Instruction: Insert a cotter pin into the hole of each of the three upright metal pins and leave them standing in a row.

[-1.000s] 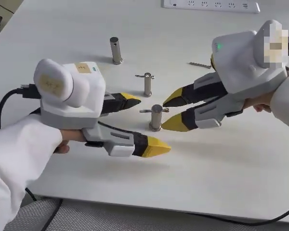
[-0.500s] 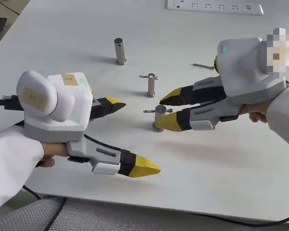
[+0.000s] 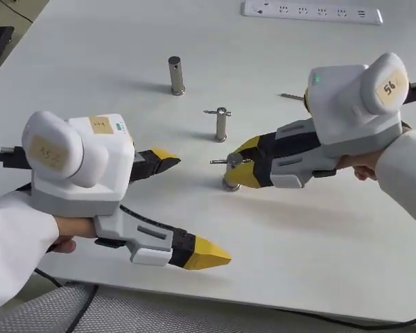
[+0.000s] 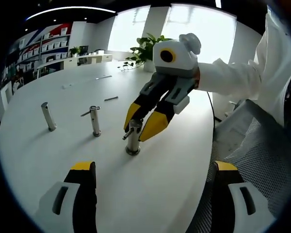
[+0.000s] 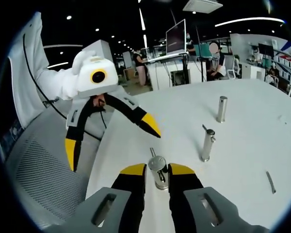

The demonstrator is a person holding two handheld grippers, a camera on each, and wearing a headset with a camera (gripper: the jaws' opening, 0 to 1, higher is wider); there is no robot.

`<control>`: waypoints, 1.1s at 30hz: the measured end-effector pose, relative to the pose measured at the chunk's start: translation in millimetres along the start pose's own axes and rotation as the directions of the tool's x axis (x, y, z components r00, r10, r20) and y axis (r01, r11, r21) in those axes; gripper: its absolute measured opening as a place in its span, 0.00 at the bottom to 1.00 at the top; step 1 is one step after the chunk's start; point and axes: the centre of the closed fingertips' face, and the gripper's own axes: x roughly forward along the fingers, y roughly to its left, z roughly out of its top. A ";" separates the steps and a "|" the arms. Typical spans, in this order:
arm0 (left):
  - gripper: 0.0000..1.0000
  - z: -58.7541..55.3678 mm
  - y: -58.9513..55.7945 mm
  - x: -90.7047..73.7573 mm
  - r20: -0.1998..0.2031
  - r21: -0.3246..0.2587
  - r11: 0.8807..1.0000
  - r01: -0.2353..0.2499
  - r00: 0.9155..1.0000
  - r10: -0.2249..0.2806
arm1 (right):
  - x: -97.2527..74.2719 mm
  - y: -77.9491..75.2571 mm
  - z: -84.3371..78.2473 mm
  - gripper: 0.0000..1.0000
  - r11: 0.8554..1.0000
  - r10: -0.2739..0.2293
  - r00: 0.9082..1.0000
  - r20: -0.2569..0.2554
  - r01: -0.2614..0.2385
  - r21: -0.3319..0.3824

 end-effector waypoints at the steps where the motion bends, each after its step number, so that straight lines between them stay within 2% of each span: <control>1: 0.99 -0.5 -0.1 -0.5 -0.001 -0.002 1.000 -0.001 1.000 0.001 | 0.7 -0.4 0.3 0.13 1.000 -0.001 1.000 0.001 0.001 0.000; 9: 0.99 2.2 3.2 -4.1 0.012 -0.005 1.000 -0.018 1.000 0.018 | 3.3 -1.6 0.3 0.10 1.000 0.001 1.000 0.001 -0.001 -0.021; 12: 0.99 0.1 5.9 -4.5 0.008 -0.015 1.000 -0.024 1.000 0.024 | 3.4 -1.2 0.6 0.10 0.998 -0.006 1.000 -0.002 0.005 -0.059; 18: 0.99 -1.8 4.6 -4.5 0.001 -0.016 1.000 -0.018 1.000 0.018 | 1.3 -5.9 3.3 0.08 0.999 -0.025 1.000 -0.001 0.025 -0.045; 20: 0.99 -0.6 4.7 -4.8 0.006 -0.016 1.000 -0.019 1.000 0.019 | -0.1 -7.4 2.0 0.08 0.998 -0.031 0.999 -0.008 0.030 -0.060; 24: 0.99 1.3 6.1 -6.3 0.013 -0.016 1.000 -0.025 1.000 0.025 | -6.7 -18.7 -0.9 0.08 0.995 -0.058 0.998 -0.023 0.056 -0.087; 28: 0.99 -5.3 6.5 -6.6 -0.021 0.002 1.000 -0.029 0.999 0.029 | -16.8 -33.0 -0.6 0.08 0.991 -0.100 0.995 -0.016 0.098 -0.093; 33: 0.99 -5.8 5.4 -6.1 -0.023 -0.002 1.000 -0.024 0.999 0.024 | -26.9 -51.1 0.4 0.08 0.985 -0.144 0.990 -0.009 0.142 -0.099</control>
